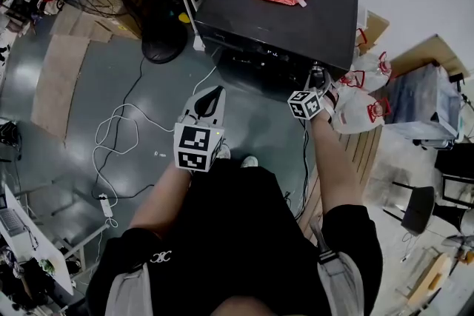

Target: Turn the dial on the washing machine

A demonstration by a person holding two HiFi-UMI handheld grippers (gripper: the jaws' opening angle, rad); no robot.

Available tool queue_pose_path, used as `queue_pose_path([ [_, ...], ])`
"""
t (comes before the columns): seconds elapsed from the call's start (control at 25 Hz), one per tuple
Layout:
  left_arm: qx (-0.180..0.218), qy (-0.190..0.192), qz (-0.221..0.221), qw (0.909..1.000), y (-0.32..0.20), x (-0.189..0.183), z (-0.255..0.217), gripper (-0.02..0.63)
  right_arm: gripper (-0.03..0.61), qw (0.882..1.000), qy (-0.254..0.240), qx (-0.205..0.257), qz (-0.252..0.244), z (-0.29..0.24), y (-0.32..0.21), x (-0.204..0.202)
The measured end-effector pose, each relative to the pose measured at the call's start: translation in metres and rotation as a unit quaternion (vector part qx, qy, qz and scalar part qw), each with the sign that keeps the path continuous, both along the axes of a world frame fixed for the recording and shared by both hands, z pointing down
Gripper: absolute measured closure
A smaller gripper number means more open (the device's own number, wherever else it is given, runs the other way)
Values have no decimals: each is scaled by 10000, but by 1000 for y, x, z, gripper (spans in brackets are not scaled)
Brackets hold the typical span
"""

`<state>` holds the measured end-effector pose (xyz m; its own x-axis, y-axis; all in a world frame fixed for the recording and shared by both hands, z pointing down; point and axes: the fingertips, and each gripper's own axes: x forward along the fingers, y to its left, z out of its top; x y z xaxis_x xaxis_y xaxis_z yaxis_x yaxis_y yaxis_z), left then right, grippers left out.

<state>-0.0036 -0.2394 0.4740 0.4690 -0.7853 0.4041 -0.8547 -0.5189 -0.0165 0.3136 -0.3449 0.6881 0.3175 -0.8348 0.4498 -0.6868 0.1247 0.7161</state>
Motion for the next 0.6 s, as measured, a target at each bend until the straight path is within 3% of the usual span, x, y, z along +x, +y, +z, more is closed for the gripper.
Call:
queue_pose_path([
  [0.16, -38, -8, 12, 10000, -1, 2, 3, 618, 368, 9970, -713, 85, 280, -2, -1, 1],
  [0.6, -47, -1, 38, 10000, -3, 2, 3, 618, 368, 9940, -1033, 176, 299, -4, 1, 1],
])
